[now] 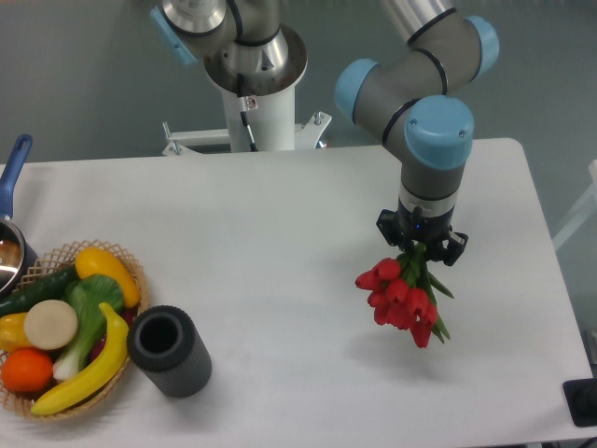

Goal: Insert the flowers into the vase
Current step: 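Hold the red tulip bunch in the gripper and begin moving toward the vase, then carry the tulips over the dark grey vase, tilting stems downward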

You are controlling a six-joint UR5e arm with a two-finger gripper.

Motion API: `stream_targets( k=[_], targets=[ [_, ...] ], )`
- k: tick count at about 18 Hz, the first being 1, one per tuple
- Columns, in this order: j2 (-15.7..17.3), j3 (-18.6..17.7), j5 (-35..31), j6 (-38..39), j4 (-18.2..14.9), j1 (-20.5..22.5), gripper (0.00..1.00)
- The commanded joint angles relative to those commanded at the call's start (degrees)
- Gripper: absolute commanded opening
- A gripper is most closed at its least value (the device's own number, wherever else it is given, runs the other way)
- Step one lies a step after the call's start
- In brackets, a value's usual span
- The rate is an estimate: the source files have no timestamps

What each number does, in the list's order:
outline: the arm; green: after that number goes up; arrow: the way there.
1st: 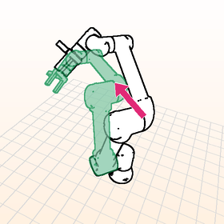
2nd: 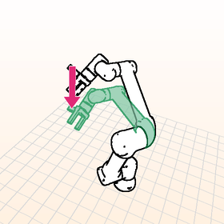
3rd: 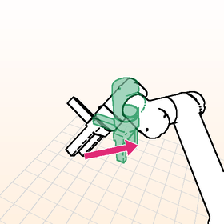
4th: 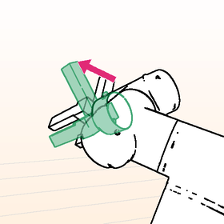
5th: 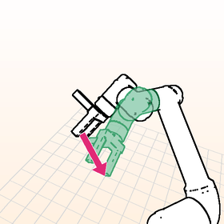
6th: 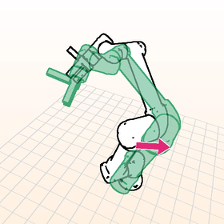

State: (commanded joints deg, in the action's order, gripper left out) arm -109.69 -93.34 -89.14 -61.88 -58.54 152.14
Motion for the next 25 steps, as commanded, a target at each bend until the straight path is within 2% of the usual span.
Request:
stream_targets(
  k=[3, 6, 8, 11, 14, 16, 19, 25],
  targets=[
    [0.88, 0.79, 5.54, 0.79, 0.79, 0.0, 0.02],
    [0.7, 1.14, 9.75, 2.37, 5.26, -0.44, 0.03],
    [0.7, 1.58, 15.8, 3.59, 7.47, -0.7, 0.03],
    [0.79, 2.28, 23.03, 7.55, 7.47, -0.79, 0.03],
    [0.62, 2.9, 29.44, 7.73, 7.47, -1.93, 0.04],
    [0.27, 3.16, 36.02, 8.44, 7.65, -2.11, 0.04],
    [0.35, 4.13, 42.28, 8.7, 7.91, -3.07, 0.07],
    [0.79, 3.69, 49.65, 10.9, 15.55, -5.71, 0.11]
  ],
)
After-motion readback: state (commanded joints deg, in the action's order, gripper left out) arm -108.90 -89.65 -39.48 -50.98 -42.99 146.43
